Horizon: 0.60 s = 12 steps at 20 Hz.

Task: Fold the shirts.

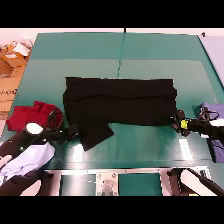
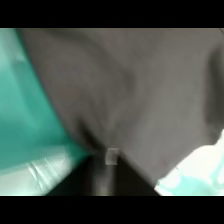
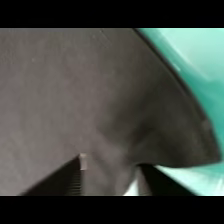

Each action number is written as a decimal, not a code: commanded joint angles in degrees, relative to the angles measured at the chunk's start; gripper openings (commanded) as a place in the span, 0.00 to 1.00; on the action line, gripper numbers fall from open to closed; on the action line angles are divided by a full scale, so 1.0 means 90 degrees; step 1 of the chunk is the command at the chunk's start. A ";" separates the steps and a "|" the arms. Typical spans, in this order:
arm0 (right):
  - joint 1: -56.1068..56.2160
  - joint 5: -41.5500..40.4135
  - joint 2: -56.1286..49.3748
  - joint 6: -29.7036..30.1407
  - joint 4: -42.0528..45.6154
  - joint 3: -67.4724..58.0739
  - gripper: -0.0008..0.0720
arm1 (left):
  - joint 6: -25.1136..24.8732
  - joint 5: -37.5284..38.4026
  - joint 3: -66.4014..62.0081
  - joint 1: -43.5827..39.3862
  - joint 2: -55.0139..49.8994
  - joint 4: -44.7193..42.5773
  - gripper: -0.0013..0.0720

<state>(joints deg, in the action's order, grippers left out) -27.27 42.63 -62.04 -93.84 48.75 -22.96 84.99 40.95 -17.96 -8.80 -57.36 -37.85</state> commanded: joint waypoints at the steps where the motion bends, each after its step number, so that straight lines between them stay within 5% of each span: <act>1: 0.0041 -0.0240 -0.0070 0.0117 -0.0109 0.0017 0.15 | -0.0345 -0.0542 -0.0080 -0.0172 -0.0095 0.0267 0.05; 2: 0.0039 -0.0233 -0.0066 0.0321 -0.0107 0.0015 0.04 | -0.0350 -0.0367 -0.0228 -0.0172 -0.0075 0.0136 0.05; 4: 0.0032 0.0024 -0.0056 0.0612 0.0024 -0.0053 0.04 | -0.0304 0.0134 -0.0588 -0.0172 0.0078 -0.0374 0.05; 7: 0.0029 0.0544 0.0136 0.0612 0.0755 -0.0255 0.04 | 0.0500 0.1115 -0.1139 -0.0175 0.0855 -0.1734 0.05; 12: 0.0032 0.1581 0.1076 -0.0036 0.2426 -0.0750 0.04 | 0.1409 0.2263 -0.1761 -0.0172 0.2584 -0.2521 0.05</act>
<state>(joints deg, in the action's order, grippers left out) -26.96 50.83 -56.45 -91.07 61.41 -27.29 92.84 55.02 -30.65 -10.35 -41.17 -55.57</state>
